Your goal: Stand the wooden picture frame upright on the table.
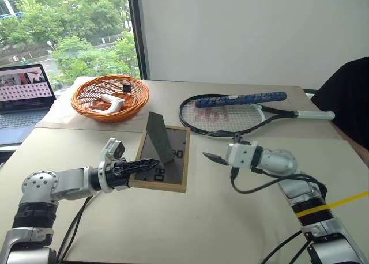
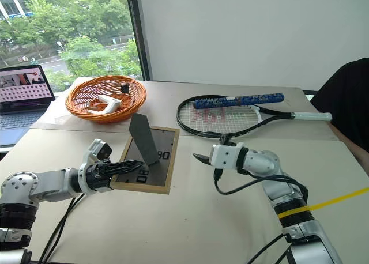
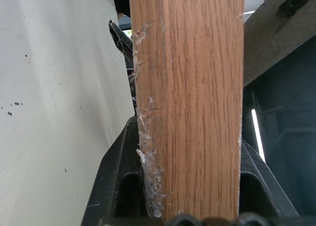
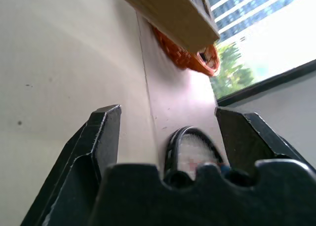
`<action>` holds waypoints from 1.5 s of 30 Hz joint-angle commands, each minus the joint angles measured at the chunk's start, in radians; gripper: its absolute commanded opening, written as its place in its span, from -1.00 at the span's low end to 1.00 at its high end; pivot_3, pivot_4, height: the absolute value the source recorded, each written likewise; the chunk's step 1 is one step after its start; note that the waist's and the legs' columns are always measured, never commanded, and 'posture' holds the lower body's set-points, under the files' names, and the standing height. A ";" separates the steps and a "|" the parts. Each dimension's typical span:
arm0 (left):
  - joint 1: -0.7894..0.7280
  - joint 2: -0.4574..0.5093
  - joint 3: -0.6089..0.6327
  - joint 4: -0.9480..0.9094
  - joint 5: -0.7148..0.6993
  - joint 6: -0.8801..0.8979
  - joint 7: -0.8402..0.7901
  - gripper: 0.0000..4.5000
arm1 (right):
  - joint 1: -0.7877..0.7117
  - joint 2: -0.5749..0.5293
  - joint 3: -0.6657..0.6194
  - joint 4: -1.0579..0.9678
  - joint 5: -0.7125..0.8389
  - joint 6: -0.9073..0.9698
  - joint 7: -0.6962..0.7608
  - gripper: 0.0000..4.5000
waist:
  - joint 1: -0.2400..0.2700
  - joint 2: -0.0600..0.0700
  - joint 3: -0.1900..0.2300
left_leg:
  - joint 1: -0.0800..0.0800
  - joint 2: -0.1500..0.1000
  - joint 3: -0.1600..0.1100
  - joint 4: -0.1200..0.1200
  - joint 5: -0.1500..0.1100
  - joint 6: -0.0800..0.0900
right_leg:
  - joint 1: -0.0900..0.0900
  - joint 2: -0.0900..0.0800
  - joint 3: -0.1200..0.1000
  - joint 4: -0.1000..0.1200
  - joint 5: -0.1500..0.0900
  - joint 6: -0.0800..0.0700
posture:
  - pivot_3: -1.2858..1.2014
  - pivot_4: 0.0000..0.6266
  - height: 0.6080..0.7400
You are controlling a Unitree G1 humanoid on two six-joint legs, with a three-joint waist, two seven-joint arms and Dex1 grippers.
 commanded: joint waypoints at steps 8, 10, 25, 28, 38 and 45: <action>-0.034 0.017 -0.024 -0.033 -0.031 0.012 -0.017 -0.49 | -0.073 0.092 0.049 0.021 -0.283 -0.210 -0.351 0.58 | 0.011 0.000 0.000 | 0.000 0.000 -0.001 0.001 0.001 -0.001 | 0.002 0.000 -0.002 0.001 0.000 0.000 | 0.03 -0.52 0.43; -0.013 0.024 -0.021 -0.086 -0.023 -0.006 -0.005 -0.49 | -0.083 0.095 0.061 0.042 -0.260 -0.215 -0.351 0.47 | 0.010 0.000 0.000 | 0.000 0.000 -0.002 0.002 0.001 -0.001 | 0.002 0.000 -0.002 0.001 0.000 0.000 | 0.03 -0.52 0.43; 0.279 0.100 0.317 -0.448 0.325 -0.281 -0.320 1.00 | -0.118 0.088 0.060 0.168 0.018 -0.141 -0.221 -0.44 | 0.004 0.000 0.001 | 0.000 0.000 -0.003 0.003 0.001 -0.001 | 0.004 -0.001 -0.004 0.002 0.001 -0.001 | 0.03 -0.52 0.43; 0.353 0.127 0.371 -0.477 0.444 -0.347 -0.435 1.00 | -0.121 0.112 0.051 0.175 0.225 -0.005 -0.064 -0.44 | -0.001 0.000 0.001 | 0.000 0.000 -0.004 0.003 0.001 -0.001 | 0.004 -0.001 -0.004 0.002 0.001 -0.002 | 0.03 -0.52 0.43; 0.450 0.073 0.360 -0.583 0.626 -0.464 -0.522 1.00 | -0.171 0.152 -0.007 0.053 0.764 1.015 0.337 -0.44 | -0.002 0.001 0.001 | 0.000 0.000 -0.004 0.003 0.002 0.000 | 0.004 -0.001 -0.006 0.003 0.001 -0.002 | 0.03 -0.52 0.43; 0.444 0.037 0.337 -0.619 0.656 -0.478 -0.514 1.00 | -0.194 0.202 -0.034 0.121 0.758 1.246 0.315 -0.44 | -0.007 0.000 0.001 | 0.000 0.000 -0.004 0.002 0.002 0.000 | 0.002 0.000 -0.005 0.003 0.000 -0.002 | 0.03 -0.52 0.43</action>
